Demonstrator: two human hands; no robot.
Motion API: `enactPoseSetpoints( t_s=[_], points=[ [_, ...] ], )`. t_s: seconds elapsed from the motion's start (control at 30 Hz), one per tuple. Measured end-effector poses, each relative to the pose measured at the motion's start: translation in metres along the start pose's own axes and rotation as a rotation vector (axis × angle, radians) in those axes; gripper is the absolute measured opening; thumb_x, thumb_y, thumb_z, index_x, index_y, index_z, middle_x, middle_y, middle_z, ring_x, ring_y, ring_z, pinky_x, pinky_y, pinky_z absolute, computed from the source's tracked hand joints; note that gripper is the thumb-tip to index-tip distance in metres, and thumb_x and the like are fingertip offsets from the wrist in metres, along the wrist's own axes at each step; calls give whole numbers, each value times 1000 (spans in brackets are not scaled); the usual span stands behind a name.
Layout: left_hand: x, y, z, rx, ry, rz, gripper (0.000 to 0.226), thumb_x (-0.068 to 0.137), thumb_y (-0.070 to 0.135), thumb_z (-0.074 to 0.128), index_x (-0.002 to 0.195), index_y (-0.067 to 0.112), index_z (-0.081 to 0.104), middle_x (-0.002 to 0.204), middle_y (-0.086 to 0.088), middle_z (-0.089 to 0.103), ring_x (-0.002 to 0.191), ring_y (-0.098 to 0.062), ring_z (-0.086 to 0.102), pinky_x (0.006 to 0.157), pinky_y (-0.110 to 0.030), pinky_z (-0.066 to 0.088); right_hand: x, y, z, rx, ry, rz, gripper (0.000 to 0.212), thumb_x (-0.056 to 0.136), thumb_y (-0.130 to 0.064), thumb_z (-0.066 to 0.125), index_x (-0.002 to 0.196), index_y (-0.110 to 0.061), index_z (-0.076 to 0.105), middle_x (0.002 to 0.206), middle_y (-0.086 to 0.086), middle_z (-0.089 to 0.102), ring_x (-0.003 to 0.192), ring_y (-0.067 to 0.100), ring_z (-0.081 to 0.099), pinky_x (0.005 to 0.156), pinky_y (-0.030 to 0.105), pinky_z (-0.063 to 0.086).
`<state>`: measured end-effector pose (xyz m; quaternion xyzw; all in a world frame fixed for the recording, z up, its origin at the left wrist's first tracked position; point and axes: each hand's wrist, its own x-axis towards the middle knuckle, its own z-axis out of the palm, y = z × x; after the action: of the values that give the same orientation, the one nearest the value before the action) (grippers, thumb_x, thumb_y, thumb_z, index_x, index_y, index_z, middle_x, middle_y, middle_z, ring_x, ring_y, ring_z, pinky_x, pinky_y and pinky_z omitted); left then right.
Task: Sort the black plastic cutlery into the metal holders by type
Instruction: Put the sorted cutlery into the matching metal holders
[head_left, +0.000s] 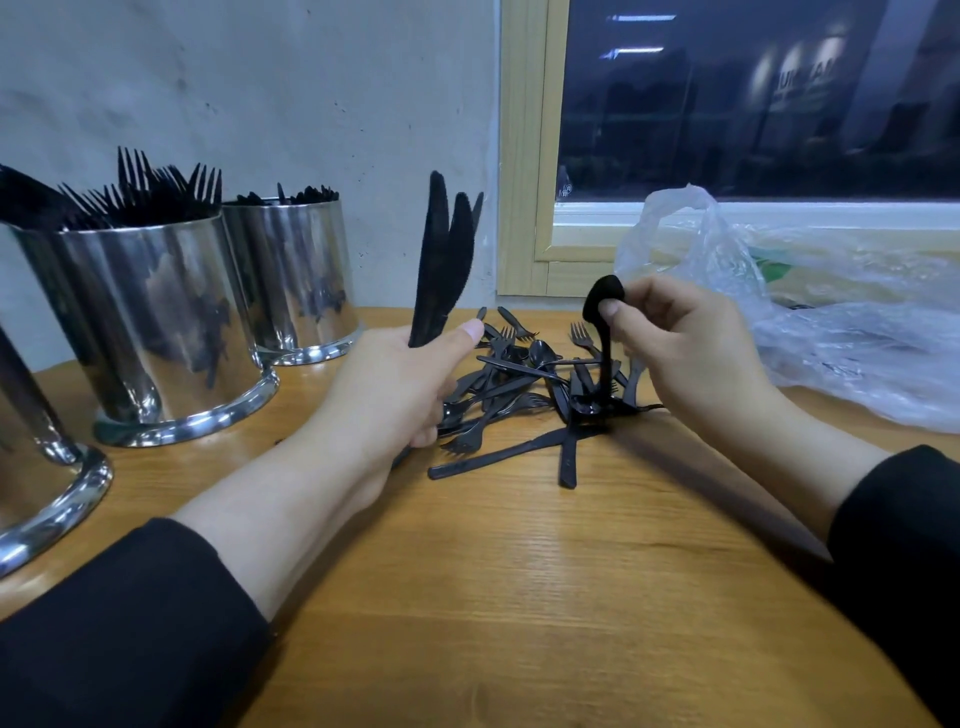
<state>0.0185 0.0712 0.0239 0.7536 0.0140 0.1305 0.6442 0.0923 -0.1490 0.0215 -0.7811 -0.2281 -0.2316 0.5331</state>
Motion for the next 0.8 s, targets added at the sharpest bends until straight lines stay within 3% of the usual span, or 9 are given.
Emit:
enactPoseSetpoints(
  t_s=[0.1, 0.2, 0.3, 0.37, 0.47, 0.6, 0.7, 0.8],
  points=[
    [-4, 0, 7, 54, -16, 7, 48, 101, 41, 57, 68, 7, 55, 58, -5, 63, 44, -21, 52, 43, -27, 43, -3, -12, 3, 171, -16, 39, 12, 94, -17, 64, 83, -15, 66, 58, -6, 61, 57, 14, 50, 57, 23, 39],
    [-4, 0, 14, 117, 4, 54, 50, 103, 40, 51, 77, 4, 72, 77, -5, 78, 71, -19, 76, 58, -33, 61, -3, -20, 6, 287, 14, 69, 14, 94, -11, 62, 81, -10, 63, 61, 1, 64, 54, 14, 50, 53, 21, 40],
    [-6, 1, 16, 215, -47, 108, 32, 103, 40, 52, 95, 18, 74, 89, 9, 79, 79, -4, 75, 47, -26, 55, -3, -26, 11, 380, 10, 99, 14, 95, -10, 61, 81, -10, 61, 63, 4, 67, 56, 15, 55, 59, 29, 45],
    [-8, 0, 17, 280, -113, 132, 25, 101, 40, 55, 98, 24, 74, 85, 10, 79, 60, 1, 68, 42, -22, 47, -4, -27, 14, 437, -19, 132, 18, 96, -9, 60, 79, -12, 59, 63, 5, 66, 58, 17, 57, 65, 36, 44],
    [-10, -1, 17, 337, -169, 154, 19, 100, 35, 59, 96, 24, 74, 81, 3, 78, 37, -2, 43, 43, -18, 36, -7, -28, 17, 465, -92, 150, 23, 97, -7, 59, 75, -13, 57, 64, 7, 65, 60, 18, 58, 63, 31, 47],
    [-8, -2, 18, 247, -181, 116, 18, 101, 28, 60, 95, 17, 72, 76, -2, 75, 57, -11, 64, 60, -29, 48, -6, -21, 17, 473, -173, 162, 18, 98, -16, 60, 80, -12, 61, 73, 10, 70, 66, 17, 60, 62, 26, 49],
    [-4, -4, 14, 197, -84, 117, 22, 103, 25, 55, 91, 14, 70, 67, 0, 67, 51, -13, 60, 47, -18, 39, -2, -2, 8, 49, -244, 61, 14, 98, -33, 60, 102, -23, 69, 88, 1, 75, 79, 10, 64, 76, 29, 49],
    [-1, -4, 7, 167, -7, 108, 22, 104, 23, 54, 93, 12, 70, 73, 0, 73, 49, -16, 58, 40, -12, 35, 0, 19, -3, -564, -513, -97, 31, 99, -27, 57, 129, -34, 61, 116, -14, 66, 109, 7, 57, 100, 37, 44]
  ],
)
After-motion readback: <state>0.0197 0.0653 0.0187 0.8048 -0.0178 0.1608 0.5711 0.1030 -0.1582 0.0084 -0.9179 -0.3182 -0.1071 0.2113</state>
